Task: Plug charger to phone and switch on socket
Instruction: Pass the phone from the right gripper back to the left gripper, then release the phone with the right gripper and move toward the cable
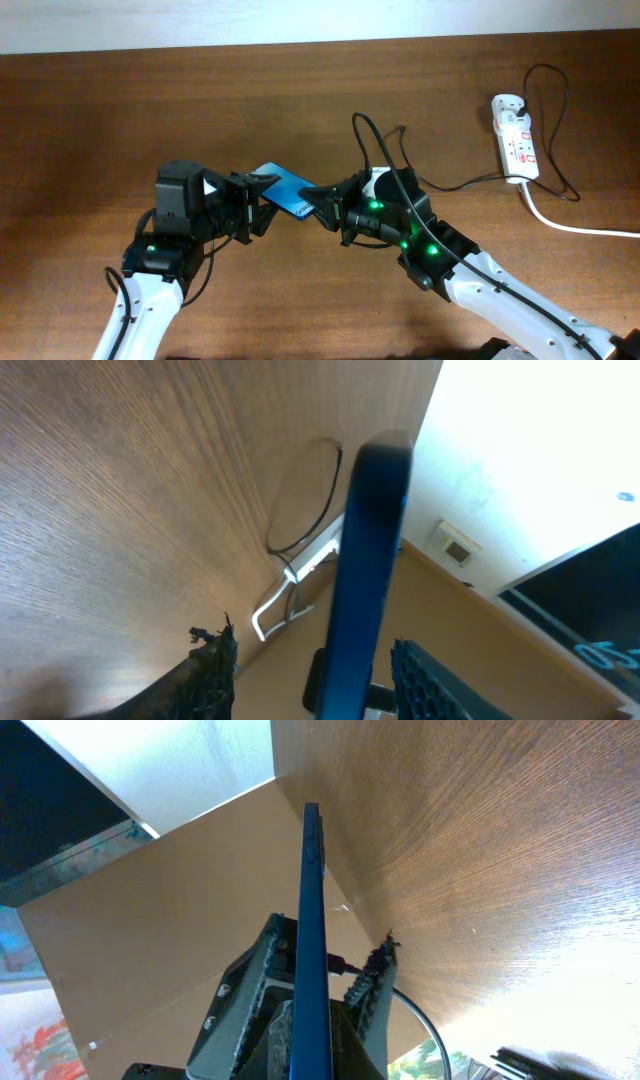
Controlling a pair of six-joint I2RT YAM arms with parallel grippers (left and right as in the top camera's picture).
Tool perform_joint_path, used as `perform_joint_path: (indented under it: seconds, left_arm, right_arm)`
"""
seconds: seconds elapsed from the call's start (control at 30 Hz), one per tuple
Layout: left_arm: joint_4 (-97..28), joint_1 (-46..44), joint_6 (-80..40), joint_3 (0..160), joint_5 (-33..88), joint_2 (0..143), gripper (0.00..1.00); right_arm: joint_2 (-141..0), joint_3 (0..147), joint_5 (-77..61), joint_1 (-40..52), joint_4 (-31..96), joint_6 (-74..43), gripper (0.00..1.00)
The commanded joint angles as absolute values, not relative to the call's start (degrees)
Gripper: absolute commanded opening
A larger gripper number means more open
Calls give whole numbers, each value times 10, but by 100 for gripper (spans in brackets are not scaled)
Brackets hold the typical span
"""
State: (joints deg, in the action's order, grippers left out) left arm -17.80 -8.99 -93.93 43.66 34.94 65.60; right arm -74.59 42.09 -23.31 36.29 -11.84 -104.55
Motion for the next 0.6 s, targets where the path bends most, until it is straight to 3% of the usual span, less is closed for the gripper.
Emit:
perform_joint_path:
  seconds: [0.0, 0.27, 0.37, 0.5, 0.57]
  left_arm:
    - [-155, -91, -962, 438, 348, 656, 53]
    - [-129, -105, -962, 438, 362, 656, 36]
    - [-129, -116, -962, 438, 356, 656, 36]
    - [-129, -116, -962, 438, 359, 656, 15]
    - [-129, -116, -962, 438, 360, 656, 10]
  right_arm:
    - [-744, 430, -248, 364, -126, -1045, 4]
    - [-744, 430, -245, 364, -130, -1056, 4]
    - [-744, 430, -251, 364, -130, -1056, 4]
    - [-744, 430, -253, 364, -129, -1056, 4]
    - [-744, 430, -253, 364, -129, -1056, 4]
